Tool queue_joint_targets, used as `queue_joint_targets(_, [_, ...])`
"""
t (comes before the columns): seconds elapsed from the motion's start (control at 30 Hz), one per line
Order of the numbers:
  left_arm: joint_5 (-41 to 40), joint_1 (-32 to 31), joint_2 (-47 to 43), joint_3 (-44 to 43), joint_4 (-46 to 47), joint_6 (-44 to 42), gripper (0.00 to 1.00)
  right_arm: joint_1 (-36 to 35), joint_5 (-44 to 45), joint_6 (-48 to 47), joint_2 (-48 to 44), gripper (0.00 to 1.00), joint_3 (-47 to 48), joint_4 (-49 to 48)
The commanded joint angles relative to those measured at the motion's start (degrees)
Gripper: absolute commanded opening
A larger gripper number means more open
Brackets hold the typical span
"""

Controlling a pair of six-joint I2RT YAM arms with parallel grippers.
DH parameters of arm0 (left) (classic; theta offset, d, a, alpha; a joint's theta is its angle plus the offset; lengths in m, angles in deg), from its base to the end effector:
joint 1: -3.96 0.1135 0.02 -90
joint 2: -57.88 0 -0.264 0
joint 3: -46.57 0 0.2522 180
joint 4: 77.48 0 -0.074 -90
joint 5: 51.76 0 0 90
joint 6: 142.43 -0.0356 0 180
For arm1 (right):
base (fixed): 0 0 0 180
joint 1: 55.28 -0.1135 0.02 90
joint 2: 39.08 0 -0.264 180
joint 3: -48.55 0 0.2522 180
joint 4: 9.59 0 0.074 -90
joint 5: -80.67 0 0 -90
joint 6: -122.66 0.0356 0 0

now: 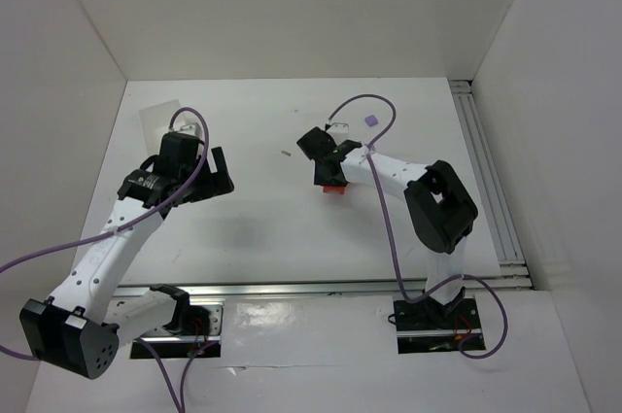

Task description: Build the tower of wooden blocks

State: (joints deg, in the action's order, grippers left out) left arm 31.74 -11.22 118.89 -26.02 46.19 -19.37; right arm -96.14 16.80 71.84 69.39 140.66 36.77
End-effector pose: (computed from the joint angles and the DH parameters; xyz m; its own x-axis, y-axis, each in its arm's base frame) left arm 0.2103 -0.0529 0.3180 -0.6690 -0.3801 -0.6387 -0.2176 0.9219 -0.3206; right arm 0.3084 0.2460 0.1987 -0.7957 0.0617 -0.6026 0.0877 0.9960 -0.0139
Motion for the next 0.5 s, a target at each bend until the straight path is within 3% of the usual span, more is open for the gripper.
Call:
queue_joint_targets(0.0, [0.44, 0.24, -0.90, -0.15, 1.17, -0.36, 0.94, -0.62, 0.50, 0.81, 1.05, 0.46, -0.56, 0.18])
queue_joint_targets(0.1, [0.44, 0.24, -0.90, -0.15, 1.17, -0.36, 0.94, -0.62, 0.50, 0.81, 1.57, 0.46, -0.56, 0.18])
queue_joint_targets(0.27, [0.97, 0.24, -0.90, -0.15, 1.17, -0.36, 0.94, -1.15, 0.50, 0.28, 2.19, 0.58, 0.49, 0.71])
queue_joint_targets(0.47, [1.49, 0.24, -0.37, -0.67, 1.17, -0.36, 0.94, -1.68, 1.55, 0.28, 1.66, 0.63, 2.16, 1.77])
